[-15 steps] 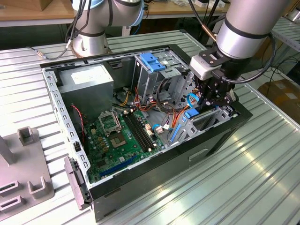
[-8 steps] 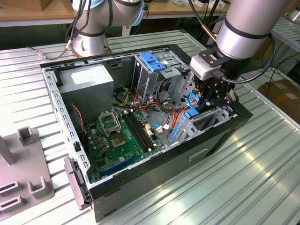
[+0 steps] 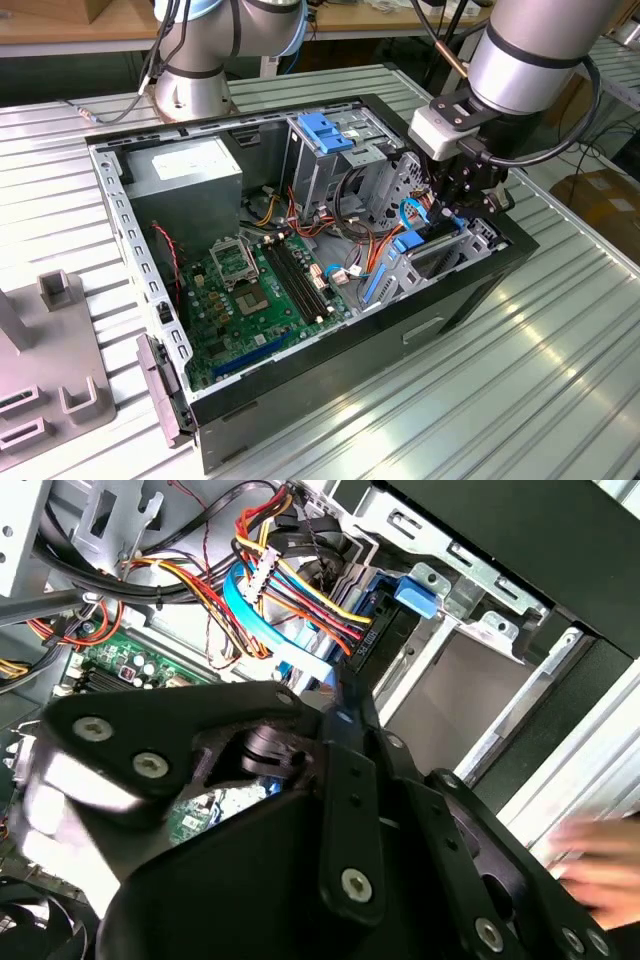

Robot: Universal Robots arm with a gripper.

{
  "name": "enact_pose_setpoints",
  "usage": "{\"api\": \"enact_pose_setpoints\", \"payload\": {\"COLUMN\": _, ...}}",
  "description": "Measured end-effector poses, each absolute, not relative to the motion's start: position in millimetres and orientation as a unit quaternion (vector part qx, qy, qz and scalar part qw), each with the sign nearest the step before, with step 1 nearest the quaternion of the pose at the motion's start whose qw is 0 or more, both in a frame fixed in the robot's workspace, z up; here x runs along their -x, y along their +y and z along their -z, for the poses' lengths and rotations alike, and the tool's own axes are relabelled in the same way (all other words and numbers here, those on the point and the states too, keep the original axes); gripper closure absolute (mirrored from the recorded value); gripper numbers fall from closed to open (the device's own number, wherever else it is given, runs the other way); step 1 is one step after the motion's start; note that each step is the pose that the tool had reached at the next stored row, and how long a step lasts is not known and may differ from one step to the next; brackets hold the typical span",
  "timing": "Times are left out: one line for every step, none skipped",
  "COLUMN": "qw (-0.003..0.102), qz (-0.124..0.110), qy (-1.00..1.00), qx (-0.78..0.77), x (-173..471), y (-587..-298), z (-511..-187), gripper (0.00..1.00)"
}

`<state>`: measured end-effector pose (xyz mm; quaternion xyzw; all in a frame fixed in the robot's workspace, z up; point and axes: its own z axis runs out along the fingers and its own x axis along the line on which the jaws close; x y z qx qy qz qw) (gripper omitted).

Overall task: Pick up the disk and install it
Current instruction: 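Insert the second disk wire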

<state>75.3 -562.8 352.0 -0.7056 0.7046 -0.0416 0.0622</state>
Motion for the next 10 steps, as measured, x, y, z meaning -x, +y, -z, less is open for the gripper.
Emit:
{"api": "enact_pose_setpoints", "payload": {"qw": 0.062, "qz": 0.041, "qy": 0.705, "qx": 0.706, "x": -75.3, "y": -562.8, "z": -352.0, "gripper": 0.90}}
{"api": "enact_pose_setpoints", "payload": {"qw": 0.062, "qz": 0.041, "qy": 0.705, "qx": 0.706, "x": -75.3, "y": -562.8, "z": -352.1, "gripper": 0.90}}
{"api": "enact_pose_setpoints", "payload": {"qw": 0.063, "qz": 0.041, "qy": 0.705, "qx": 0.706, "x": -75.3, "y": -562.7, "z": -352.1, "gripper": 0.90}}
{"api": "enact_pose_setpoints", "payload": {"qw": 0.063, "qz": 0.041, "qy": 0.705, "qx": 0.706, "x": -75.3, "y": -562.8, "z": -352.1, "gripper": 0.90}}
{"api": "enact_pose_setpoints", "payload": {"qw": 0.063, "qz": 0.041, "qy": 0.705, "qx": 0.706, "x": -75.3, "y": -562.7, "z": -352.1, "gripper": 0.90}}
{"api": "enact_pose_setpoints", "payload": {"qw": 0.063, "qz": 0.041, "qy": 0.705, "qx": 0.706, "x": -75.3, "y": -562.8, "z": -352.0, "gripper": 0.90}}
{"api": "enact_pose_setpoints", "payload": {"qw": 0.063, "qz": 0.040, "qy": 0.705, "qx": 0.706, "x": -75.3, "y": -562.7, "z": -352.0, "gripper": 0.90}}
{"api": "enact_pose_setpoints", "payload": {"qw": 0.064, "qz": 0.040, "qy": 0.705, "qx": 0.705, "x": -75.3, "y": -562.8, "z": -352.0, "gripper": 0.90}}
{"api": "enact_pose_setpoints", "payload": {"qw": 0.064, "qz": 0.040, "qy": 0.705, "qx": 0.705, "x": -75.3, "y": -562.8, "z": -352.0, "gripper": 0.90}}
{"api": "enact_pose_setpoints", "payload": {"qw": 0.064, "qz": 0.040, "qy": 0.705, "qx": 0.705, "x": -75.3, "y": -562.8, "z": -352.0, "gripper": 0.90}}
